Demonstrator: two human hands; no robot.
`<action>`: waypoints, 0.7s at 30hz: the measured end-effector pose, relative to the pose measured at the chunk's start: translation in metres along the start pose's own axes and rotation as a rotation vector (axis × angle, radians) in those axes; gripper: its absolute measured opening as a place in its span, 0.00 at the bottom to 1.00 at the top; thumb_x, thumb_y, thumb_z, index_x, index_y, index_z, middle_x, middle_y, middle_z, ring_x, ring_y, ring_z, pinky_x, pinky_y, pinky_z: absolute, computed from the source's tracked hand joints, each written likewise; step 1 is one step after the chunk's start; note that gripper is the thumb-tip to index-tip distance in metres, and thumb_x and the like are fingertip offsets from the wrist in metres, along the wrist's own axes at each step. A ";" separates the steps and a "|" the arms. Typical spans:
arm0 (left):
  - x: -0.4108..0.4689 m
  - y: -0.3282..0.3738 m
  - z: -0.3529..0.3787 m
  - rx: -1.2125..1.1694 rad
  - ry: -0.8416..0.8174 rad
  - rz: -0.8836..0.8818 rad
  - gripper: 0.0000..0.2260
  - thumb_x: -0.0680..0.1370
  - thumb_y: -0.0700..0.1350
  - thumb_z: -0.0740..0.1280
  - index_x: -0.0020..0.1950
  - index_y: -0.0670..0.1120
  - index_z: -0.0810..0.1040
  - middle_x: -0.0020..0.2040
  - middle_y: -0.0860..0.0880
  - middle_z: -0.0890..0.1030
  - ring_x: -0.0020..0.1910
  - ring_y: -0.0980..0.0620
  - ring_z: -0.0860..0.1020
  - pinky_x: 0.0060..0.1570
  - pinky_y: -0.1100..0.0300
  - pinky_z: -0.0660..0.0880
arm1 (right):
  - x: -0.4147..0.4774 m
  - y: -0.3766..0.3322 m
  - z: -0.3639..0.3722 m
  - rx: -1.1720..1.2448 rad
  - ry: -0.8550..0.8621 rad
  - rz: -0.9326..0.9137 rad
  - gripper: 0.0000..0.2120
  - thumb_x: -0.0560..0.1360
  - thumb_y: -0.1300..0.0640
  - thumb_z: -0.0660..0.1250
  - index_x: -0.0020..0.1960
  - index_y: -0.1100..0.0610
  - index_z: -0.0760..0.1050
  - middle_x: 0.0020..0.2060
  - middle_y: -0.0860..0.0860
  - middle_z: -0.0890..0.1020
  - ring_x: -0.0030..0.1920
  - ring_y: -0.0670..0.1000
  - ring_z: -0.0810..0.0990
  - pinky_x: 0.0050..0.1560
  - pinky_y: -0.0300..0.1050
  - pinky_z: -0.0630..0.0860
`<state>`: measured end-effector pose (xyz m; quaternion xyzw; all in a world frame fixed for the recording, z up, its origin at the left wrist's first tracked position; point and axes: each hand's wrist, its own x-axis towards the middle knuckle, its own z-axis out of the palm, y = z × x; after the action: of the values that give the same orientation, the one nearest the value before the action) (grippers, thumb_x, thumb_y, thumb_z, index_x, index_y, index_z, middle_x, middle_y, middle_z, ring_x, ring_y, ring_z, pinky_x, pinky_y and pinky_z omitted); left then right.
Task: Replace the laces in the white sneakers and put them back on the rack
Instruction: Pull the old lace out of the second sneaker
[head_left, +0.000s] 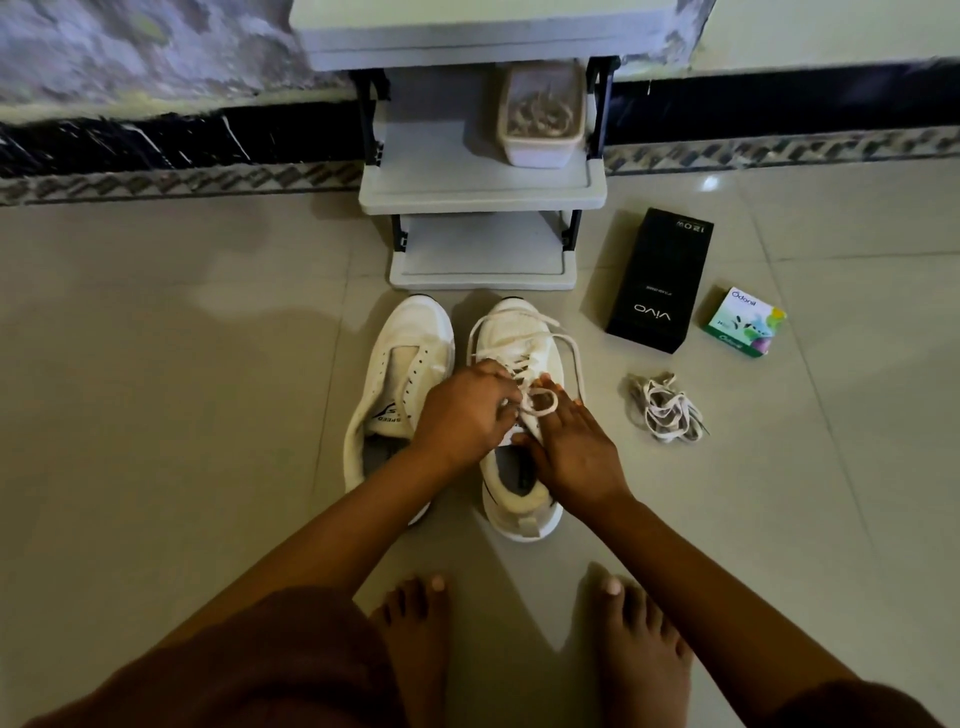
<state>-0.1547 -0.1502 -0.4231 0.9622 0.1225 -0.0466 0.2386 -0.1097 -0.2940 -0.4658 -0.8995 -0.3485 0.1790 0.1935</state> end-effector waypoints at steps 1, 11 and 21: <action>0.001 0.001 0.000 0.022 0.021 0.011 0.11 0.78 0.47 0.64 0.58 0.46 0.80 0.61 0.48 0.76 0.57 0.50 0.75 0.54 0.62 0.69 | 0.000 -0.001 -0.001 -0.002 -0.001 0.003 0.33 0.75 0.41 0.51 0.75 0.57 0.58 0.74 0.55 0.61 0.74 0.55 0.61 0.72 0.47 0.58; 0.005 0.009 -0.021 -0.466 -0.037 0.037 0.09 0.74 0.40 0.71 0.53 0.42 0.81 0.52 0.50 0.79 0.52 0.55 0.76 0.57 0.59 0.73 | 0.002 0.001 0.001 -0.036 0.006 0.005 0.35 0.75 0.37 0.47 0.73 0.59 0.64 0.71 0.57 0.68 0.70 0.58 0.68 0.69 0.49 0.64; 0.003 -0.003 0.003 -0.064 0.078 0.051 0.07 0.77 0.44 0.65 0.49 0.43 0.81 0.51 0.46 0.79 0.51 0.48 0.76 0.46 0.60 0.70 | 0.002 0.006 0.003 -0.004 0.019 -0.005 0.33 0.74 0.37 0.47 0.72 0.55 0.65 0.69 0.54 0.70 0.68 0.56 0.69 0.65 0.46 0.67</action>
<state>-0.1522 -0.1484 -0.4277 0.9579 0.1087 0.0009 0.2656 -0.1062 -0.2955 -0.4717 -0.9006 -0.3493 0.1695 0.1954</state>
